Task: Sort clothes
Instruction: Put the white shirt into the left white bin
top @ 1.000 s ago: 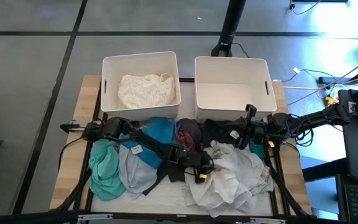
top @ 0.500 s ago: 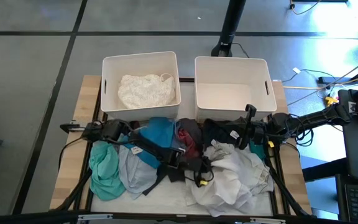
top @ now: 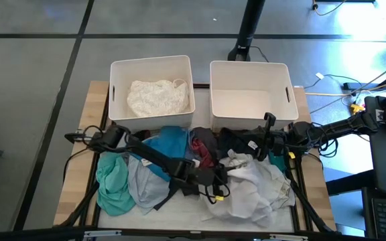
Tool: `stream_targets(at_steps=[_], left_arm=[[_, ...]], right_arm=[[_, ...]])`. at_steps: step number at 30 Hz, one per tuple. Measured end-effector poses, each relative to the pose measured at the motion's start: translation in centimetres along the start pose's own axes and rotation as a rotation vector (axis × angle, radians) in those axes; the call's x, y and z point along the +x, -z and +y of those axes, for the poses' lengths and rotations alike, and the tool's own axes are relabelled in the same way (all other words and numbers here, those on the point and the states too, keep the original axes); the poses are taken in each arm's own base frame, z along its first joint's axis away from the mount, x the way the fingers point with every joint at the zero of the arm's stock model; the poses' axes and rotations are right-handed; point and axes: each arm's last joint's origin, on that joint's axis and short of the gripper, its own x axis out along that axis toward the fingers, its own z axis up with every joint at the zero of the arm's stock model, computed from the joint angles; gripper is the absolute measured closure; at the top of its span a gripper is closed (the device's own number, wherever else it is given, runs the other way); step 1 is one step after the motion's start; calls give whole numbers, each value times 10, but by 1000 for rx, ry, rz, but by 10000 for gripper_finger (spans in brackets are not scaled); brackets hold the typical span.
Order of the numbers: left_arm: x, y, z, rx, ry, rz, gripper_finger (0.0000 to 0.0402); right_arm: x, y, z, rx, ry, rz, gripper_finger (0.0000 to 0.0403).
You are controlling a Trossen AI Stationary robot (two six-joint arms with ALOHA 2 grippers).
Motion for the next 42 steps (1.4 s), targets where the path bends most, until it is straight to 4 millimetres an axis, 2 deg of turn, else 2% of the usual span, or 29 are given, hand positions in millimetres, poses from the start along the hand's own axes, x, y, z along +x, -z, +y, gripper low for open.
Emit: stream_targets(at_steps=[9,21,42], left_arm=[[-12,-16,12,-9,-22,-16,399],[-37,-44,37,-17,-37,-35,398],[-63,-67,60,-37,-32,-50,399]], right_arm=[[0,0,0,0,-1,1,395],[0,0,0,0,-1,1,395],[0,0,0,0,-2,1,395]])
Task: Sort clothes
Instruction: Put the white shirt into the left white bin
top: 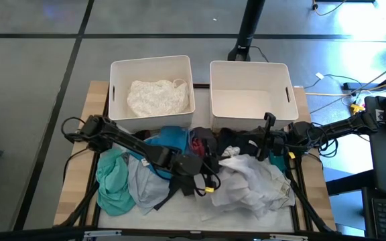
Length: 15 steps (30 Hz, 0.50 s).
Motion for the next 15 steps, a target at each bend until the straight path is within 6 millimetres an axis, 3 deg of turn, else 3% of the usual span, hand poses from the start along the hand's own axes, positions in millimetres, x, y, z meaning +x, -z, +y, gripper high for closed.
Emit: stream_targets(at_steps=[15], left_arm=[[-14,-10,13,7,2,10,399]], right_arm=[[0,0,0,0,0,0,395]])
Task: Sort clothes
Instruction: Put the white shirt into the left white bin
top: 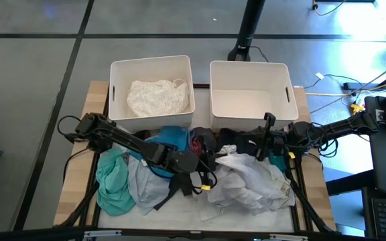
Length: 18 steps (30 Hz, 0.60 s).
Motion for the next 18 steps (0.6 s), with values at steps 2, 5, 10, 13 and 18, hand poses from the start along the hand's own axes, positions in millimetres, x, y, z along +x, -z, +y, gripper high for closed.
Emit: stream_targets(at_steps=[2,5,10,13,18], left_arm=[[-5,-3,5,2,1,2,399],[-16,-11,15,-3,-5,-2,398],[-38,-24,35,-23,-15,-11,398],[-48,-31,46,-42,-39,-26,398],[-61,-40,58,-39,-54,-56,398]], right_arm=[[0,0,0,0,0,0,395],[0,0,0,0,-1,1,395],[0,0,1,-1,-6,5,395],[0,0,1,-1,-6,5,395],[0,0,1,-1,-6,5,395]])
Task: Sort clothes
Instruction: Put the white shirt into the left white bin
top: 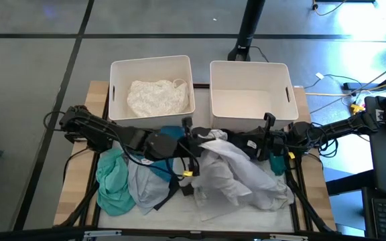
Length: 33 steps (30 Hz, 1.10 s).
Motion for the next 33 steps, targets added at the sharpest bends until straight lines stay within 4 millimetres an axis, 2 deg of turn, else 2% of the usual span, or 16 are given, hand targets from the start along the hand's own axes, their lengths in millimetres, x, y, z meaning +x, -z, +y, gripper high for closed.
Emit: stream_targets(at_steps=[15,24,33], left_arm=[[-33,-22,42,10,-188,-32,399],[-60,-33,89,-36,-334,-55,399],[-84,-35,146,-56,-534,-45,398]], right_arm=[[-2,-1,-1,1,5,-4,395],[-2,-1,-1,0,3,-2,395],[-2,0,-1,0,3,-1,395]])
